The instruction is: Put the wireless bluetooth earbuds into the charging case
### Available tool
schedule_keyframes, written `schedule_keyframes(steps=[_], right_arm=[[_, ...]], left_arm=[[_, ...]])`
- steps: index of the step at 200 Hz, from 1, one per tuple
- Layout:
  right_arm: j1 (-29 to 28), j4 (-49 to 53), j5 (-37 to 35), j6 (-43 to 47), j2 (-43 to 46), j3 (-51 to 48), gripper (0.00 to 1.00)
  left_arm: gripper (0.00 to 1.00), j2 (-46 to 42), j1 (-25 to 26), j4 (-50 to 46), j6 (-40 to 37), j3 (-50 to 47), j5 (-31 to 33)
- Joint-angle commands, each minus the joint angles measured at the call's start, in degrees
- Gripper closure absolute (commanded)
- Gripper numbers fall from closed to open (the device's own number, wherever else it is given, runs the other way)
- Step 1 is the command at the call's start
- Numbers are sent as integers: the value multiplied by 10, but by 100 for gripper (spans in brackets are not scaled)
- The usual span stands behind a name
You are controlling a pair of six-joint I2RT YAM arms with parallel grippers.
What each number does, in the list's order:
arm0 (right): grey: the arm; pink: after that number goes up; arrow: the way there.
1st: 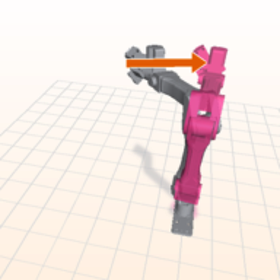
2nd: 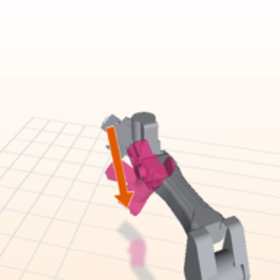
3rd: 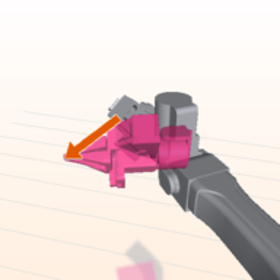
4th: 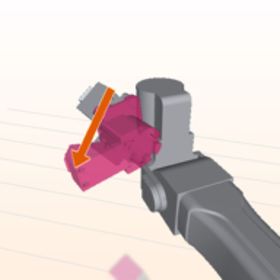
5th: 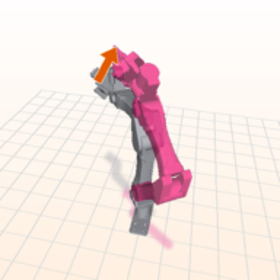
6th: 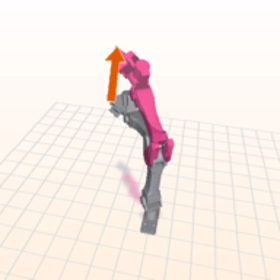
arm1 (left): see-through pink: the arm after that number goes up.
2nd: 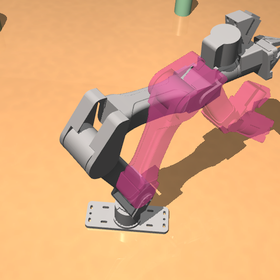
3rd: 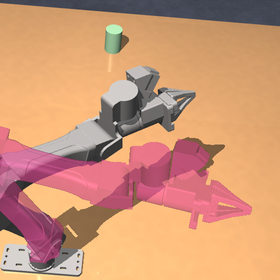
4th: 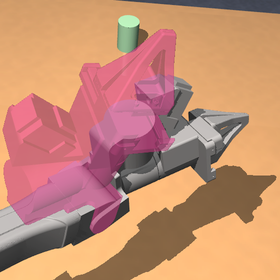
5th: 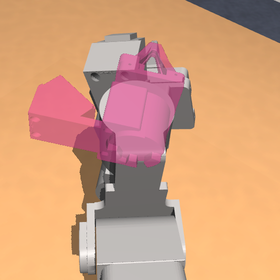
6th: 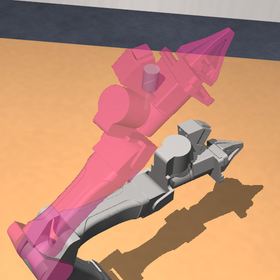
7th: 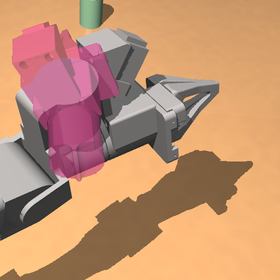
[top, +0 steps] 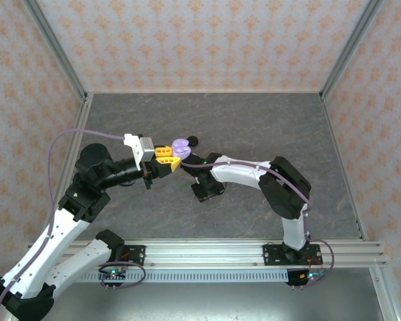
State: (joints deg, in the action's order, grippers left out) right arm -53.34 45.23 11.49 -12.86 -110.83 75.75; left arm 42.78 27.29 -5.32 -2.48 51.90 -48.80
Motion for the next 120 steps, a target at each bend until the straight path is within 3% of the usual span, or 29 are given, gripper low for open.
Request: schedule_keyframes(steps=[1, 120], right_arm=[[-4, 18, -17, 4, -13, 11, 70], [-4, -9, -17, -6, -3, 6, 79]], left_arm=[[98, -2, 3, 8, 0, -4, 5], [98, -5, 3, 2, 0, -5, 10]])
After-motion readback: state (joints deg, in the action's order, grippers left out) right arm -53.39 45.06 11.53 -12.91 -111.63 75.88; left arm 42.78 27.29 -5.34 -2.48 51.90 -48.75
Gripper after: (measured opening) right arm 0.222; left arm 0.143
